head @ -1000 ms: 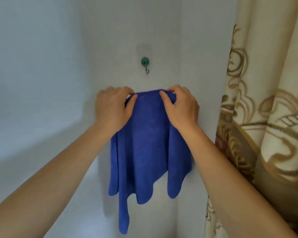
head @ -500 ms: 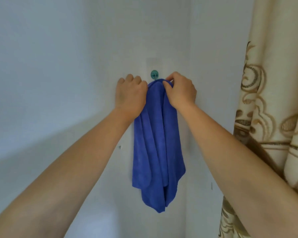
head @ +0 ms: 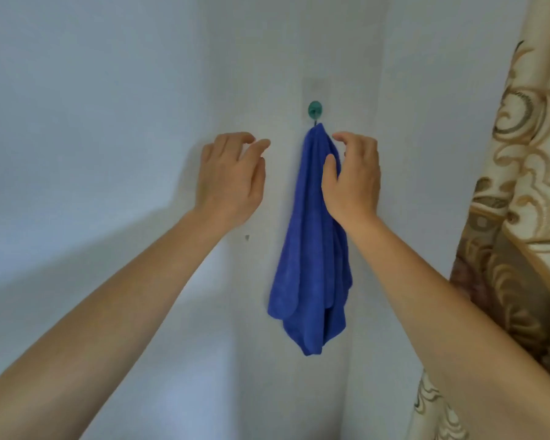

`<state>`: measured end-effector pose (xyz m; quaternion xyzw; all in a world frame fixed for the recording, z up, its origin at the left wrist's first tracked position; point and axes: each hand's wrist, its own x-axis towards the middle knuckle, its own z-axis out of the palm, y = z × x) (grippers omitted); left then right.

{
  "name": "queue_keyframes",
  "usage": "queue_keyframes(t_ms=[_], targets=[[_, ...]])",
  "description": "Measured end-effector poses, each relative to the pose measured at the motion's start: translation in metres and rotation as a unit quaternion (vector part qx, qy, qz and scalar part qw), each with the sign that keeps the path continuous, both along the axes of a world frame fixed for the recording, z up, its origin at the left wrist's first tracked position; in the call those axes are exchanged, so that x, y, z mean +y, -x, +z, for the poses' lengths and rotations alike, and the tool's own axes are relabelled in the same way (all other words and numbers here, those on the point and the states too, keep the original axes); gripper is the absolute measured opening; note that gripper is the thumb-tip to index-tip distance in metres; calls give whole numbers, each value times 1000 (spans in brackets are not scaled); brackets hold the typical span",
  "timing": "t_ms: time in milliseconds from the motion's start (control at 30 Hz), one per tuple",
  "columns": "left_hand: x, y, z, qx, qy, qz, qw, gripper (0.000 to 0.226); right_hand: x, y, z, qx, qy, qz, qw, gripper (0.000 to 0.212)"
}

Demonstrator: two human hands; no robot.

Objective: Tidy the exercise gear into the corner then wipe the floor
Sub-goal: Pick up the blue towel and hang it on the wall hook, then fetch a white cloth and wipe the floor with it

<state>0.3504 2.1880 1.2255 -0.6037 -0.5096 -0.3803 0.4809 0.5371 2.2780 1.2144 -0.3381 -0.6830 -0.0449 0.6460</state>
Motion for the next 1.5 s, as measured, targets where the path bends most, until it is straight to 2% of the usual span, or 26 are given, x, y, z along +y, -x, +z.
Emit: queue_keyframes(t_ms=[100,233,367,467,633,800,933,1033,1133,1267,1400,1500], targets=[[-56,25,-40,-41,-9,70,997,41,-27,21,-46,-21,-64,18,998,39],[-127,60,-115,-102,61,166,979,52,-62,65,-132,-135,-9,68,988,52],[-213,85,-187,-182,161,288,926,61,-104,118,-198,-236,-21,154,959,59],[-289,92,-214,-232,181,388,873,66,-144,164,-212,-276,-55,226,933,64],[-421,61,-232,-266,128,532,794,66,-240,225,-224,-283,-68,386,876,67],[-547,-8,-259,-289,125,659,683,66,-369,249,-271,-289,-81,539,787,67],[-646,-61,-265,-319,122,737,583,68,-497,247,-289,-303,-41,631,713,68],[-719,-88,-258,-327,85,779,528,68,-593,242,-289,-304,-78,678,665,68],[-791,-106,-254,-316,62,810,490,67,-683,243,-286,-294,-126,712,625,67],[-895,-115,-251,-315,40,838,443,67,-804,262,-276,-297,-155,730,596,66],[-988,-108,-239,-302,42,856,418,67,-907,283,-267,-306,-144,743,577,67],[-1047,-83,-236,-299,48,859,412,66,-965,302,-267,-300,-144,752,569,67]])
